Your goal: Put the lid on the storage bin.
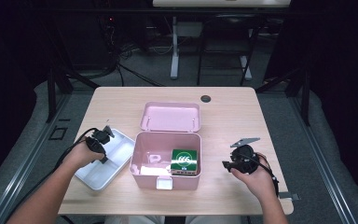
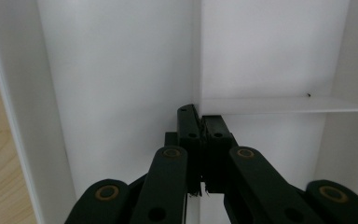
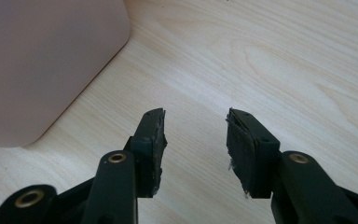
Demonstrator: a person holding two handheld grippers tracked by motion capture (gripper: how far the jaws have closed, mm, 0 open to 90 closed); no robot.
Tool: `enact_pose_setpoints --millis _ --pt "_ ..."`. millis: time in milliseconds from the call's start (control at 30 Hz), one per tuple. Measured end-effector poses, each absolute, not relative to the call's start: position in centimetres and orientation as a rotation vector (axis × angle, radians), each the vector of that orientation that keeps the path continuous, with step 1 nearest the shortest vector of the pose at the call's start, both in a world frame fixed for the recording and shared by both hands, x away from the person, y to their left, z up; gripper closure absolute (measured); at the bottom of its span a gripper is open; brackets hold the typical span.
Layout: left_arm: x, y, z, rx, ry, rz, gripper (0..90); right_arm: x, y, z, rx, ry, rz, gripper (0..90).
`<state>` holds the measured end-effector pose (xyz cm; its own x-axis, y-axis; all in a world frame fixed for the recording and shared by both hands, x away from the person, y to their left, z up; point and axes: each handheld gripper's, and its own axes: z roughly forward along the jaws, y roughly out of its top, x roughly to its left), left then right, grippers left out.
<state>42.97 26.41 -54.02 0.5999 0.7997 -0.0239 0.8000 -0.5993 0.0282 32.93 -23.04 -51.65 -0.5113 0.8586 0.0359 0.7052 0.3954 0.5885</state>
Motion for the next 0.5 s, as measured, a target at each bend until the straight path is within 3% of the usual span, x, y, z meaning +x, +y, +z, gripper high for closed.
enact_pose_setpoints --millis 500 --pt "43.0 26.9 -50.4 2.772 1.339 0.002 89.2 32.9 -23.6 -51.8 1.396 2.355 0.810 56.0"
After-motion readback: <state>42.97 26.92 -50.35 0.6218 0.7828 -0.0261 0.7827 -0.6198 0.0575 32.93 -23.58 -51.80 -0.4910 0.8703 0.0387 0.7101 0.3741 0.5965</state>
